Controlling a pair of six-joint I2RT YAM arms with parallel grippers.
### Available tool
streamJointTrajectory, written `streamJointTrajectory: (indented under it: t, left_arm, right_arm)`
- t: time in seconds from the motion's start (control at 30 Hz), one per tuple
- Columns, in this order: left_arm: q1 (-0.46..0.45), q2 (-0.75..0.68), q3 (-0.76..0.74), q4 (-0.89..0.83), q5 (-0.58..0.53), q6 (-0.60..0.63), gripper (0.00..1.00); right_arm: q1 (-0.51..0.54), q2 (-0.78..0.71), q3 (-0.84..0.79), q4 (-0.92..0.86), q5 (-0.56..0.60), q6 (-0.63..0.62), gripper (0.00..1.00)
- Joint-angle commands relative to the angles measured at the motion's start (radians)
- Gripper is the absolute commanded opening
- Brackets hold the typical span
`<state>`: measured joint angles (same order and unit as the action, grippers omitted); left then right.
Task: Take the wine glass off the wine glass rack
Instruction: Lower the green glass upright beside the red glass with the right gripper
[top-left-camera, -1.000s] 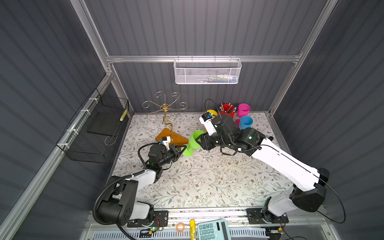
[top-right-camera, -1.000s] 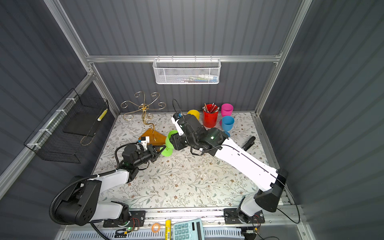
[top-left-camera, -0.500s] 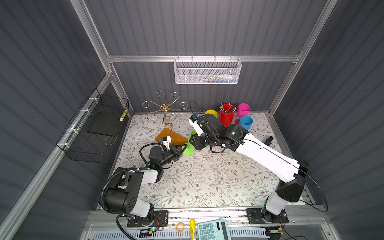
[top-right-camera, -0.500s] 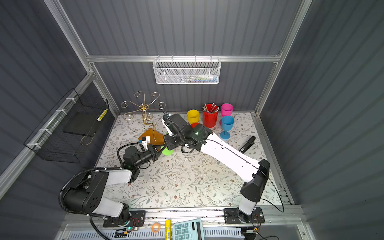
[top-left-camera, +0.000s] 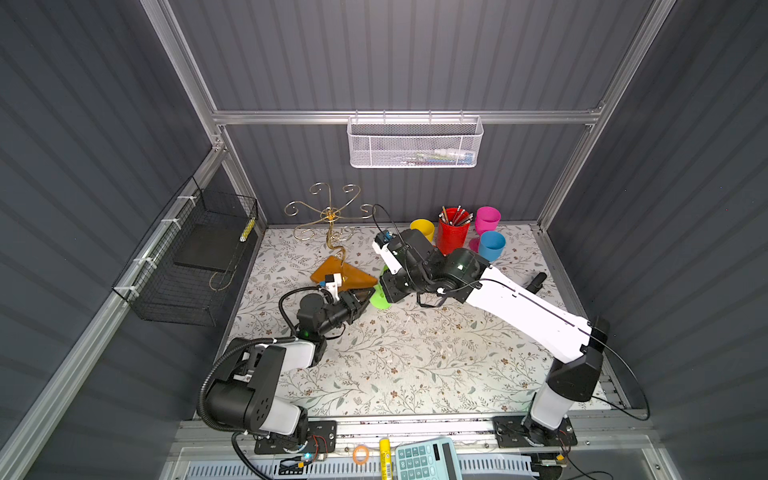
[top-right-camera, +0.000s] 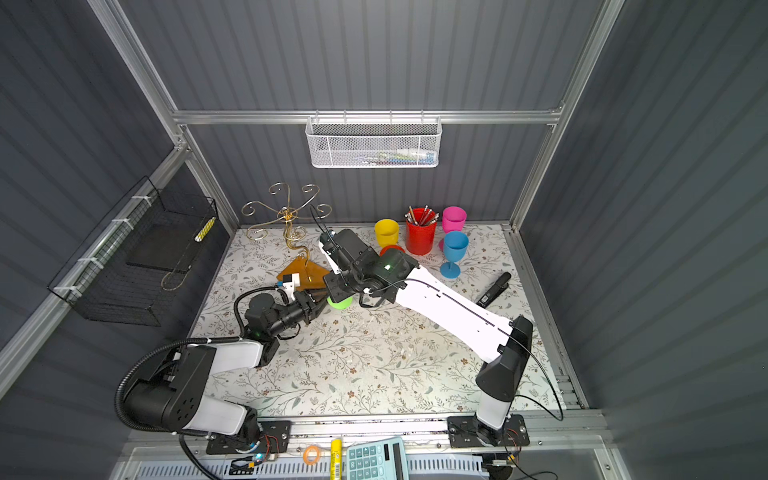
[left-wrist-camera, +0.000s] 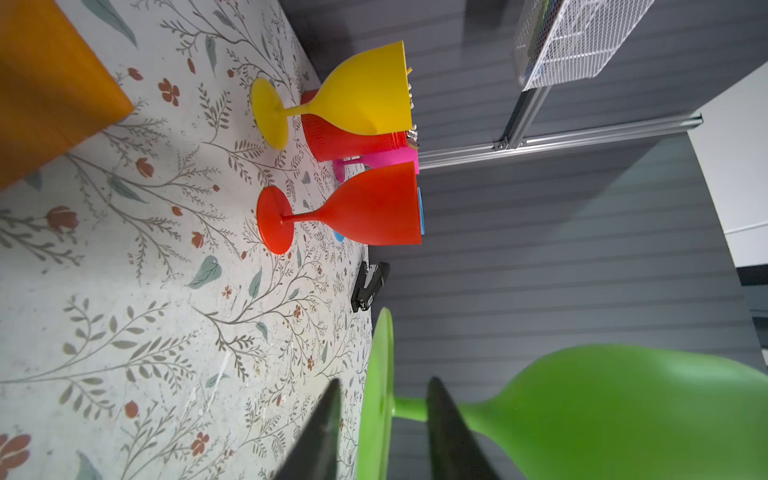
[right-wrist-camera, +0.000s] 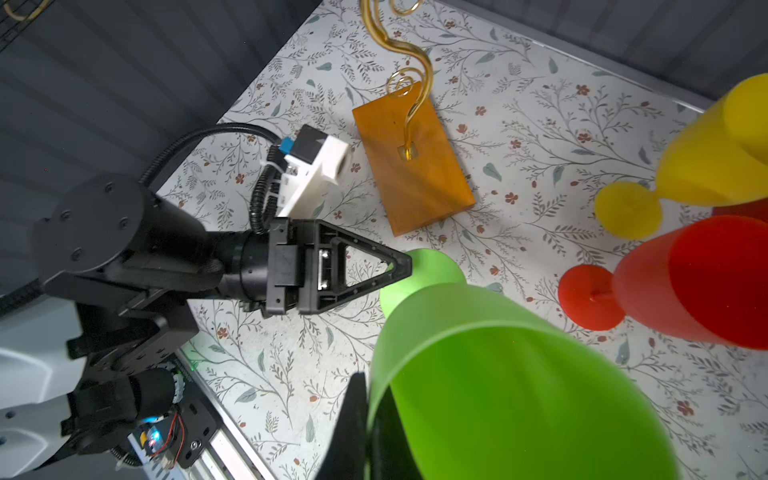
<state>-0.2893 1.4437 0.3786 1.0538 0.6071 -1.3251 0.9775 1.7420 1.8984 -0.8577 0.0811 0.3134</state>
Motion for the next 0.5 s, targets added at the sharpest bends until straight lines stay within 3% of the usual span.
streamJointTrajectory:
  t: [0.0,0.13,0.3,0.47]
  left_arm:
    - [-0.004,-0.068,0.018,-0.126,-0.014,0.062,0.77]
    - [-0.004,-0.178,0.043,-0.360,-0.050,0.158,0.99]
    - [-0.004,-0.336,0.102,-0.701,-0.116,0.318,1.00]
    - [-0.004,-0.417,0.136,-0.877,-0.156,0.396,1.00]
  right_arm:
    - [-0.005,-0.038,0.022,-0.042,0.064,-0.008,0.00]
    - [-0.015,-0.085,-0.003,-0.079,0.119,-0.020,0.00]
    - [-0.063,-0.183,-0.058,-0.133,0.157,-0.017,0.00]
    - [-0.142,-0.274,-0.113,-0.191,0.206,-0.009,0.00]
